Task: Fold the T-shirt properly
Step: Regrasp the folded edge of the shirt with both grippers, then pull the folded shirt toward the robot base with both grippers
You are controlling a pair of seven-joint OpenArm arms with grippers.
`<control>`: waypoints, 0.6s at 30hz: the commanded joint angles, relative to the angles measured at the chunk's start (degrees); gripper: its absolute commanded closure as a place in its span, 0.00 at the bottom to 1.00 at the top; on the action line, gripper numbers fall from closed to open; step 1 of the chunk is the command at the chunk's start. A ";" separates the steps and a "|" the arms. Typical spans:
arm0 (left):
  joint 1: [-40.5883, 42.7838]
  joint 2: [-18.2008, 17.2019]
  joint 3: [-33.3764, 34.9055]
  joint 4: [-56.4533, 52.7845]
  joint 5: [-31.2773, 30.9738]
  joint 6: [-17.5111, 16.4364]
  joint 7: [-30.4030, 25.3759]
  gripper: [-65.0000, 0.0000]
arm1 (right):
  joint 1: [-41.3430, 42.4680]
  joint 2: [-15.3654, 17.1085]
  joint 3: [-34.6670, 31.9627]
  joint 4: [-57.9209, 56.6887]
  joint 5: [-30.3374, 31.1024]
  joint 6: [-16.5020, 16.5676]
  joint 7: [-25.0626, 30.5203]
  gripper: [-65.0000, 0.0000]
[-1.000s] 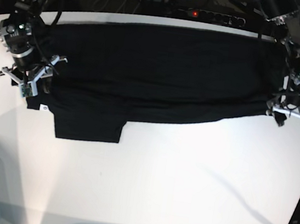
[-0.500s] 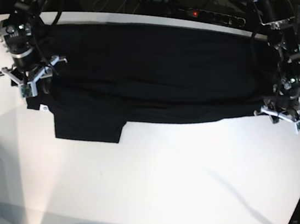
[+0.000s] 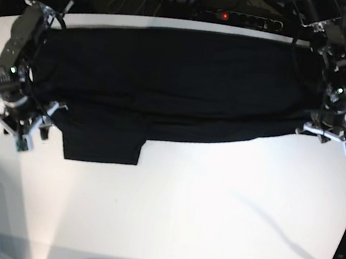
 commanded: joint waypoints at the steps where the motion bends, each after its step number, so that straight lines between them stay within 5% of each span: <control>1: -0.14 -0.66 -0.88 1.85 -0.11 -0.08 -1.08 1.00 | 2.28 0.86 -0.47 -0.78 1.00 0.47 0.88 0.58; 10: 0.74 0.04 -2.20 3.17 -0.11 -0.08 -1.08 1.00 | 13.53 2.79 -8.65 -21.97 1.00 0.47 0.27 0.36; 18: 0.74 0.13 -2.20 3.17 -0.11 -0.08 -1.08 1.00 | 18.19 2.70 -8.91 -35.15 0.91 0.20 6.25 0.35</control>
